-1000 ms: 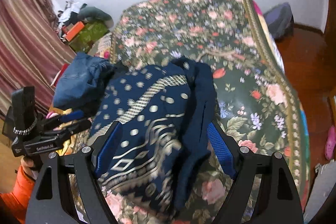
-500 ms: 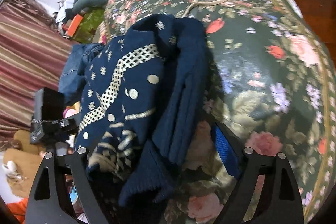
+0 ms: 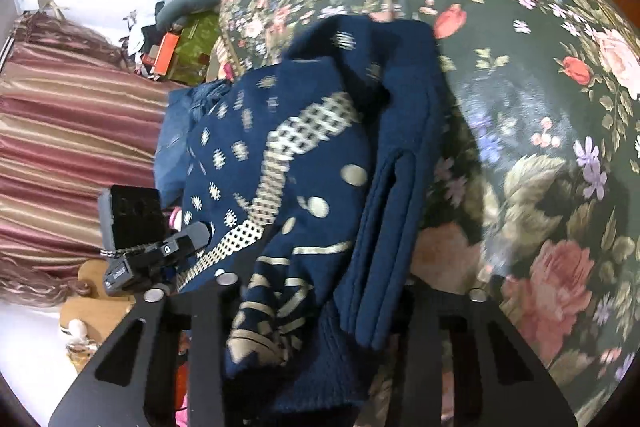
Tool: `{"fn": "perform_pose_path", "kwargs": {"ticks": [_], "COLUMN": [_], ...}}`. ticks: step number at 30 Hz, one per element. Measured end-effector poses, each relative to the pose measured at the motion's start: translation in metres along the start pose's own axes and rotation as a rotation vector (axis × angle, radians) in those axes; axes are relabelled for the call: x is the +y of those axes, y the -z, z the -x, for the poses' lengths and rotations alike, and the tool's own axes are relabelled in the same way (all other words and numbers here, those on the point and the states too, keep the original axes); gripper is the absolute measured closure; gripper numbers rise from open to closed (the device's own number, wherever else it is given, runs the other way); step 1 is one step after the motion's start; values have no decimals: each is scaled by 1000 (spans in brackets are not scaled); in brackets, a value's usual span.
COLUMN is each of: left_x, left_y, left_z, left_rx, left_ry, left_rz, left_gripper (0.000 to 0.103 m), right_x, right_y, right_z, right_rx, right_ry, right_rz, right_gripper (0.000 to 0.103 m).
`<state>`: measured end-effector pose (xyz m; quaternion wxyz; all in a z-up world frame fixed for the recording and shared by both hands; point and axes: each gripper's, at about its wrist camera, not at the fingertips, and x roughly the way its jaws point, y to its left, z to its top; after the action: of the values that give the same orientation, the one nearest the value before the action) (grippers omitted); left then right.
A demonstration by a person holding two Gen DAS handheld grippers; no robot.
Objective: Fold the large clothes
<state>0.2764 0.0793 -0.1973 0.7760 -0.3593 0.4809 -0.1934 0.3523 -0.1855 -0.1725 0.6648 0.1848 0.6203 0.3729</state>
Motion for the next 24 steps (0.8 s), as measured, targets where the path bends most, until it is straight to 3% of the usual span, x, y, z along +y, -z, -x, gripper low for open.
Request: {"fn": "perform_pose_path", "kwargs": {"ticks": [4,12,19,24], "left_x": [-19,-33,-19,14], "left_y": [-5,-33,-64,-87], "left_z": [32,140,237,283], "left_rx": [-53,-230,-407,-489], "left_ry": [-3,-5,-29,-90], "left_rz": [-62,-163,-230,-233], "left_gripper": [40,40,40,40], "right_x": [38,136,213,256], "right_y": [0,-25,-49,-73], "right_z": [-2,-4,-28,-70], "right_rx": [-12,-106,-181,-195], "right_ry": [29,-3,-101,-103], "right_rz": [67,241,370,463], "right_gripper": [75,75,75,75]}}
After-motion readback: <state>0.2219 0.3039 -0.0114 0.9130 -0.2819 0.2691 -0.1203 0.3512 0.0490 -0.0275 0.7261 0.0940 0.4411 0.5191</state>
